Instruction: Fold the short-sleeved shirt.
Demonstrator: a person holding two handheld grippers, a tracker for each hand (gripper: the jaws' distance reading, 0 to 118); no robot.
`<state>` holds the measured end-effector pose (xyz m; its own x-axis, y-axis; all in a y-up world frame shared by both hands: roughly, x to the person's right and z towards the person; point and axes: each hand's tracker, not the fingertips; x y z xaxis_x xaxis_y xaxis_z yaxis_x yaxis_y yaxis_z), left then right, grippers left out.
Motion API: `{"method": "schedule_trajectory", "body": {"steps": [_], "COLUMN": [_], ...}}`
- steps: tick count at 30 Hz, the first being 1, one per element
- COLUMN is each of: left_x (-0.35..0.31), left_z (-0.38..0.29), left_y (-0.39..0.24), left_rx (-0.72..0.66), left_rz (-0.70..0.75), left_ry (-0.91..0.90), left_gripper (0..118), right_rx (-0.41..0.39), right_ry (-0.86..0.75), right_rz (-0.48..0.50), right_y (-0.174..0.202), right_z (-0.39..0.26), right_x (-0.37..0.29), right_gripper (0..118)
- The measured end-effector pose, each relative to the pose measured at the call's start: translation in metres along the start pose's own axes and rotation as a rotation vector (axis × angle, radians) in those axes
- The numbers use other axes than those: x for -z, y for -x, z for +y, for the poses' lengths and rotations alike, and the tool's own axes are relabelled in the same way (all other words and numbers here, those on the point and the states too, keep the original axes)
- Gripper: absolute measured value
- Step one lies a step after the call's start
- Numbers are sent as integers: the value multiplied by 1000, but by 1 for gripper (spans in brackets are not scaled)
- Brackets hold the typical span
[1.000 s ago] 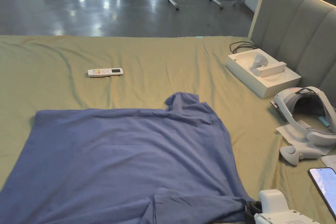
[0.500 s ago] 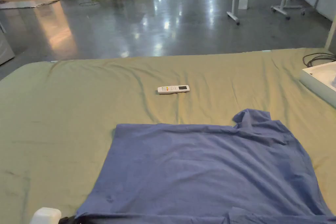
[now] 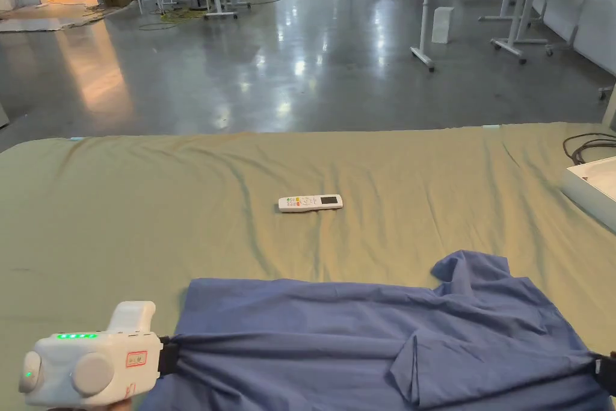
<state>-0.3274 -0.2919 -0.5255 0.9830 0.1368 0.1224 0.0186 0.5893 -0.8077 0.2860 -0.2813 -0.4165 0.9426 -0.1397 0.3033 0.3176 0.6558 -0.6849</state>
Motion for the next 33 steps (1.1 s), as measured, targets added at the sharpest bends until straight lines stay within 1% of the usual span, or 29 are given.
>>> {"method": "schedule_trajectory", "body": {"steps": [1,2,3,4,5,6,7,8,9,11,12,13,14,15,18,19,22,23,25,26,27,28,29,30,31,32,33], "left_x": [14,23,28,30,25,17,6,-8,-25,-68,-94,-121,-149,-172,-245,-267,-311,-323,-339,-348,-354,-358,-364,-368,-372,-374,-375], "left_z": [0,-1,-4,-8,-11,-12,-14,-16,-19,-25,-29,-34,-38,-42,-59,-66,-89,-99,-117,-126,-132,-138,-145,-152,-158,-161,-164], "left_y": [0,0,2,3,5,5,6,5,3,-6,-12,-19,-26,-33,-57,-65,-83,-88,-98,-103,-106,-110,-114,-116,-118,-119,-123], "left_rx": [13,26,24,6,-36,-67,-82,-65,-44,8,33,64,105,132,190,189,147,126,132,146,154,159,166,174,192,234,250], "left_rz": [6,29,39,31,10,-4,-1,-37,-62,-97,-108,-119,-118,-111,-76,-57,-2,25,66,60,62,72,78,79,68,44,61], "left_ry": [44,59,60,67,38,13,-5,-51,-92,-180,-244,-317,-382,-451,-625,-665,-736,-760,-820,-824,-826,-830,-837,-857,-868,-853,-842], "left_gripper": [8,12,33,52,69,84,84,84,84,84,84,84,84,84,84,84,84,84,84,84,84,84,83,78,71,47,1], "right_rx": [-18,-21,-19,-25,-20,2,32,66,82,100,104,108,109,97,17,-12,-108,-147,-204,-242,-268,-296,-315,-312,-309,-306,-295], "right_ry": [24,27,34,52,50,38,29,10,-10,-100,-138,-184,-261,-302,-456,-511,-605,-610,-618,-605,-609,-620,-631,-634,-629,-620,-612], "right_rz": [-15,-16,-10,-11,-16,-8,0,22,32,45,83,117,127,128,119,118,111,117,124,120,102,73,59,67,79,102,117], "right_y": [1,2,0,-2,-3,-6,-20,-25,-28,-28,-29,-28,-26,-19,0,6,28,29,40,46,53,58,62,64,66,67,68], "right_z": [-3,-6,-10,-12,-14,-15,-14,-13,-13,-16,-18,-21,-27,-32,-52,-58,-82,-86,-98,-103,-106,-111,-116,-119,-122,-123,-124], "right_x": [9,15,19,23,22,16,19,9,-4,-49,-69,-94,-121,-147,-216,-233,-278,-281,-298,-305,-310,-314,-318,-320,-323,-325,-326], "right_gripper": [6,6,6,6,17,35,38,39,52,89,95,94,94,95,95,95,95,95,91,82,57,39,25,20,18,10,0]}}
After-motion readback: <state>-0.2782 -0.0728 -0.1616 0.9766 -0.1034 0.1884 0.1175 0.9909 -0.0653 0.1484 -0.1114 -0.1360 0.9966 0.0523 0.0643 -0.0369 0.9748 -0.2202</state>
